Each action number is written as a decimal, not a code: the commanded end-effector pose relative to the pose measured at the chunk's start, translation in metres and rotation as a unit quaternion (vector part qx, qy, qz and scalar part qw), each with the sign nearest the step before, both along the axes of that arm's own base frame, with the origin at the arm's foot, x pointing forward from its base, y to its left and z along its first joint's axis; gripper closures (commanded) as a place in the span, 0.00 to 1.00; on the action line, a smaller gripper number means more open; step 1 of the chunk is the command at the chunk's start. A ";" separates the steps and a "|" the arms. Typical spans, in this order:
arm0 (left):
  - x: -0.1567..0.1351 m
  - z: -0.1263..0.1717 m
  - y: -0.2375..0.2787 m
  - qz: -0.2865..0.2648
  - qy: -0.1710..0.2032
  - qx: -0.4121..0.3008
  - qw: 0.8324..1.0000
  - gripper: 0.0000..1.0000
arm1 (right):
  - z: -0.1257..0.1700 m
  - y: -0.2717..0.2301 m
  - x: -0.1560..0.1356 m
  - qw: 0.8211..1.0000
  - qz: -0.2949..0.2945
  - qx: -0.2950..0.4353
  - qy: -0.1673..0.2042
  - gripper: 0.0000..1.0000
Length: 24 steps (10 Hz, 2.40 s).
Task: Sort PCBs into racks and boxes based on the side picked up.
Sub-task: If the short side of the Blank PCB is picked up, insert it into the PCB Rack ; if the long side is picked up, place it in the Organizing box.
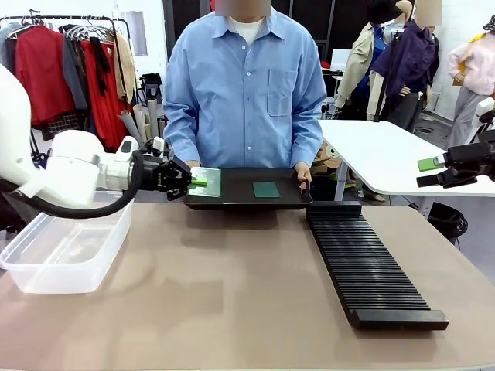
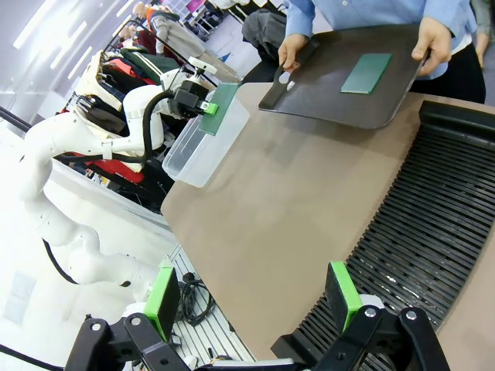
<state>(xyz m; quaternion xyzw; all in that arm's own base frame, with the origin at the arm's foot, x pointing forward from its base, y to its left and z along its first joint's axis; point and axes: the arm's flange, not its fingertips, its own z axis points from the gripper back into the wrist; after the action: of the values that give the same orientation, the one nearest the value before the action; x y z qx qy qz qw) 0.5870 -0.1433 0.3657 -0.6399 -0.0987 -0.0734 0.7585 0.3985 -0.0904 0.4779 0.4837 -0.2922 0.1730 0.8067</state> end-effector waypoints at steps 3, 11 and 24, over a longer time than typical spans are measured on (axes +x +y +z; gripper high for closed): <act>-0.018 0.033 0.052 0.019 0.036 0.081 0.996 1.00 | 0.003 0.000 0.001 1.000 -0.004 0.004 0.000 0.00; -0.053 0.093 0.153 0.029 0.108 0.271 0.956 1.00 | 0.003 0.000 0.001 1.000 -0.004 0.004 0.000 0.00; -0.035 0.068 0.179 0.044 0.109 0.496 0.860 1.00 | 0.003 0.000 0.001 1.000 -0.004 0.004 0.000 0.00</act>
<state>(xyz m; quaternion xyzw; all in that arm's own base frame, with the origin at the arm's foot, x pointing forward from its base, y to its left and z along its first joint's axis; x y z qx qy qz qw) 0.5477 0.0359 0.4386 -0.1809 0.0088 0.0042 0.9835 0.3985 -0.0905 0.4777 0.4836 -0.2921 0.1727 0.8068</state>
